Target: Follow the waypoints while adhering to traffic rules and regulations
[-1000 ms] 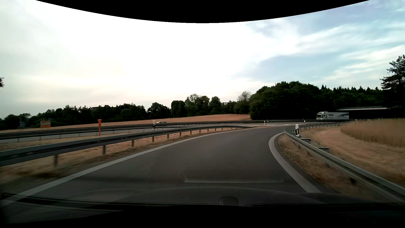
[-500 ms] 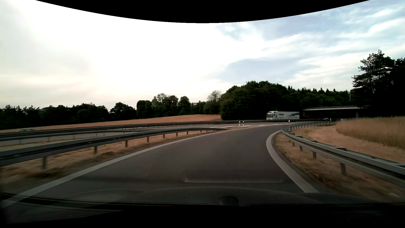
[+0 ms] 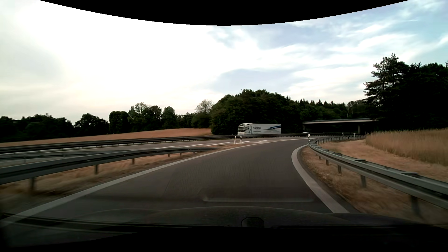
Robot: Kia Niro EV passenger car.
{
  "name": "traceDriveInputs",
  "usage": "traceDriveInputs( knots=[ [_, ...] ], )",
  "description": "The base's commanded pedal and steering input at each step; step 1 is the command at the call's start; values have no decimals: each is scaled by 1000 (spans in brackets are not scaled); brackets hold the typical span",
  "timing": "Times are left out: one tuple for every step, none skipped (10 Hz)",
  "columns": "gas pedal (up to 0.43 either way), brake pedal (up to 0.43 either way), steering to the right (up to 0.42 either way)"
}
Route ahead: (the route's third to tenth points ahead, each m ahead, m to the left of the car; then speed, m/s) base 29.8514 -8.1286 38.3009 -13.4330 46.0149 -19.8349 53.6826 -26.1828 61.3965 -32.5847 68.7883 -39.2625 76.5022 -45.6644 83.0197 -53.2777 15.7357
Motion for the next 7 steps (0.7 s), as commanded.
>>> traceDriveInputs(
  knots=[
    [189, 6, 100],
    [197, 6, 99],
    [197, 6, 96],
    [209, 6, 93],
    [228, 6, 88],
    [228, 6, 87],
    [228, 6, 87]
  ],
)
